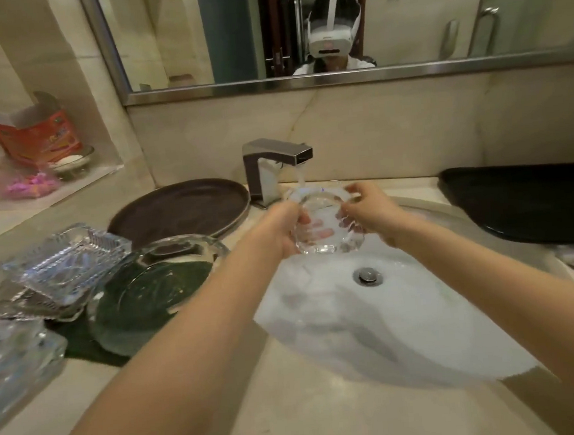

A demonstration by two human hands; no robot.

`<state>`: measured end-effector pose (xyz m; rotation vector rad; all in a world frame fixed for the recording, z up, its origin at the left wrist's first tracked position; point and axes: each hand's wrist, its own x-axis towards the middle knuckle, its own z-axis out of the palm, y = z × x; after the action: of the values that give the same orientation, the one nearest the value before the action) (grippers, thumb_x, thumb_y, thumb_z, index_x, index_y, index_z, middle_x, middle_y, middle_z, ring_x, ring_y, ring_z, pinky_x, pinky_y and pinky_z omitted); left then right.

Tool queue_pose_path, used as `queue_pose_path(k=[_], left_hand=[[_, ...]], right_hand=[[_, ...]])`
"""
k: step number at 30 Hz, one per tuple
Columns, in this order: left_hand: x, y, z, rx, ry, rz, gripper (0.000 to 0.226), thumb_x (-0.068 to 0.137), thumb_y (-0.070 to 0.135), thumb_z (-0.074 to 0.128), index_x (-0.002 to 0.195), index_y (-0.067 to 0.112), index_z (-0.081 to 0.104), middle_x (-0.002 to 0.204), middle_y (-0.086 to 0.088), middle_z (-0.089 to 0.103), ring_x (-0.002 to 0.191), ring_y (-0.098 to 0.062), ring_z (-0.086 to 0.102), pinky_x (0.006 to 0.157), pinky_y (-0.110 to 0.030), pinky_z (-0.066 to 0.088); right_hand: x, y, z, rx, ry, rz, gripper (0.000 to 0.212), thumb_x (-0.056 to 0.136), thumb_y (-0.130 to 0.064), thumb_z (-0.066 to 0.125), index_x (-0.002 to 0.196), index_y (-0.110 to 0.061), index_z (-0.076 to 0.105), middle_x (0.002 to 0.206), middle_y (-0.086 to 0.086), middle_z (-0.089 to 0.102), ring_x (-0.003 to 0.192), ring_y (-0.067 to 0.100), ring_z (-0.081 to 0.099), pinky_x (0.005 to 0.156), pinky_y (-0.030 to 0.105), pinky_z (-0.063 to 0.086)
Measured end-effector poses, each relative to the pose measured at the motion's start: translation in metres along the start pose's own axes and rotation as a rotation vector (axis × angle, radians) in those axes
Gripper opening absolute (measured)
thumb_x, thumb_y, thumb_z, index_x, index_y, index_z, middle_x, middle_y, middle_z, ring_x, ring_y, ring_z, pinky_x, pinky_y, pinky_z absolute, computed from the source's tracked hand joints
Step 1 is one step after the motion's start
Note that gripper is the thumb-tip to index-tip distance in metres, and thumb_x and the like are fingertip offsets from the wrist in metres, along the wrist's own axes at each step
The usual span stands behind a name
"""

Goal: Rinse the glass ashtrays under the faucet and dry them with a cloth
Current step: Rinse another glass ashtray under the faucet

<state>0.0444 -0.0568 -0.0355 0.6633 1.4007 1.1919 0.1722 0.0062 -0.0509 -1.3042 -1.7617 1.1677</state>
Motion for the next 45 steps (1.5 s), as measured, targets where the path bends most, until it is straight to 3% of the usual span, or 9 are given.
queue_pose_path(k=[2,7,11,15,19,24,32,39,45], left_hand=[[0.015,-0.009,0.009,-0.015,0.015,-0.016,0.034,0.100,0.005,0.033,0.132,0.002,0.044,0.117,-0.013,0.064,0.081,-0.025,0.067,0.095,-0.044,0.048],[0.055,-0.021,0.019,-0.199,0.129,0.046,0.030,0.101,0.015,0.042,0.129,0.005,0.048,0.083,-0.004,0.064,0.051,-0.019,0.065,0.050,-0.029,0.052],[0.079,-0.034,0.020,-0.255,0.245,0.077,0.031,0.099,0.017,0.046,0.128,0.007,0.049,0.081,-0.005,0.064,0.061,-0.024,0.064,0.058,-0.035,0.054],[0.080,-0.048,0.014,-0.072,0.243,0.077,0.020,0.097,0.016,0.050,0.116,0.009,0.051,0.076,-0.005,0.061,0.047,-0.016,0.063,0.038,-0.019,0.041],[0.079,-0.058,0.016,0.045,0.167,0.091,0.013,0.097,0.014,0.051,0.107,0.007,0.054,0.076,-0.007,0.062,0.045,-0.015,0.063,0.038,-0.019,0.040],[0.082,-0.057,0.010,-0.039,0.202,0.143,0.023,0.097,0.014,0.051,0.116,0.004,0.056,0.078,-0.007,0.064,0.052,-0.017,0.063,0.034,-0.015,0.038],[0.087,-0.055,0.004,-0.077,0.333,0.133,0.025,0.096,0.036,0.050,0.077,0.020,0.058,0.068,0.001,0.065,0.045,-0.010,0.061,0.036,-0.014,0.039],[0.088,-0.056,0.009,0.031,0.285,0.160,0.021,0.097,0.033,0.049,0.086,0.017,0.057,0.070,-0.001,0.065,0.051,-0.014,0.063,0.039,-0.016,0.040],[0.093,-0.053,0.005,-0.014,0.311,0.133,0.020,0.100,0.030,0.042,0.098,0.016,0.056,0.076,-0.003,0.064,0.057,-0.017,0.064,0.044,-0.019,0.043]], right_hand=[[0.009,0.012,-0.001,0.013,0.022,0.000,0.041,0.091,0.004,0.043,0.132,0.000,0.043,0.077,0.008,0.058,0.063,0.015,0.051,0.057,0.025,0.040],[0.037,0.026,0.000,0.146,0.074,0.018,0.041,0.089,-0.004,0.056,0.128,0.005,0.045,0.091,0.019,0.065,0.063,0.017,0.055,0.060,0.025,0.044],[0.044,0.035,0.014,0.073,-0.014,-0.011,0.050,0.090,-0.005,0.055,0.137,-0.010,0.038,0.097,0.011,0.061,0.069,0.017,0.059,0.061,0.029,0.048],[0.045,0.049,0.025,-0.015,-0.015,-0.118,0.053,0.092,-0.015,0.056,0.140,-0.025,0.036,0.111,-0.001,0.053,0.095,0.021,0.059,0.079,0.034,0.051],[0.048,0.056,0.024,-0.067,-0.026,-0.036,0.018,0.088,-0.020,0.063,0.104,-0.011,0.063,0.095,0.008,0.065,0.064,0.015,0.059,0.050,0.018,0.047],[0.062,0.053,0.029,-0.029,-0.007,-0.037,0.015,0.083,-0.019,0.070,0.075,-0.010,0.062,0.065,0.003,0.058,0.041,0.012,0.053,0.039,0.018,0.041],[0.071,0.051,0.045,0.220,-0.116,0.084,0.019,0.094,-0.014,0.051,0.081,-0.014,0.064,0.068,0.004,0.055,0.051,0.014,0.051,0.044,0.018,0.040],[0.070,0.052,0.050,0.034,0.130,0.103,0.033,0.090,-0.034,0.058,0.065,-0.012,0.062,0.061,0.002,0.061,0.053,0.015,0.054,0.054,0.025,0.041],[0.068,0.053,0.049,0.187,-0.074,0.030,0.014,0.093,-0.010,0.053,0.097,-0.011,0.066,0.072,-0.003,0.057,0.063,0.009,0.048,0.053,0.016,0.037]])
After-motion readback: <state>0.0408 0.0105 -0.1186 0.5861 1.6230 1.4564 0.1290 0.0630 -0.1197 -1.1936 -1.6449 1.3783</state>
